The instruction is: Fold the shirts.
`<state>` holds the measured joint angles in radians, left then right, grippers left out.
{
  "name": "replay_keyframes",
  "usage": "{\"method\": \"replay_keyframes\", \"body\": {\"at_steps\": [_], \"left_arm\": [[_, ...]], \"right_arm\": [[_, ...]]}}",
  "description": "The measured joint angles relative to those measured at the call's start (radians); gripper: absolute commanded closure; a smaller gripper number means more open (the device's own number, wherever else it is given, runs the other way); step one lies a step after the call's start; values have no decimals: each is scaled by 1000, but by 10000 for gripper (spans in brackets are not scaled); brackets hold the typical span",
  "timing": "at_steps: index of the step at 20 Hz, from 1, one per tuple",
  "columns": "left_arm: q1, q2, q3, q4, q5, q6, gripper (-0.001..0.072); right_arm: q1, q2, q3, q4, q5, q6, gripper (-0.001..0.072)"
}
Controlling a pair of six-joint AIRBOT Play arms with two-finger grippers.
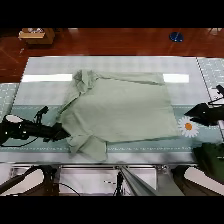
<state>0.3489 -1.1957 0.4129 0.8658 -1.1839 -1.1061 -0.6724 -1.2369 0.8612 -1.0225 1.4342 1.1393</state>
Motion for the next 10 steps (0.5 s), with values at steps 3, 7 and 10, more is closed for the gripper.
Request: {"method": "replay_keyframes", "body": {"at_steps": [3, 7, 10], "left_arm": [[15, -2, 0, 2, -7, 12, 689], [23, -3, 0, 4, -14, 25, 688], [24, -3, 0, 4, -17, 34, 688]], "right_arm": [[-76, 0, -51, -32, 8, 2, 180], [-133, 0, -126, -50, -6, 1, 179], [-146, 0, -188, -46, -48, 2, 180]]}}
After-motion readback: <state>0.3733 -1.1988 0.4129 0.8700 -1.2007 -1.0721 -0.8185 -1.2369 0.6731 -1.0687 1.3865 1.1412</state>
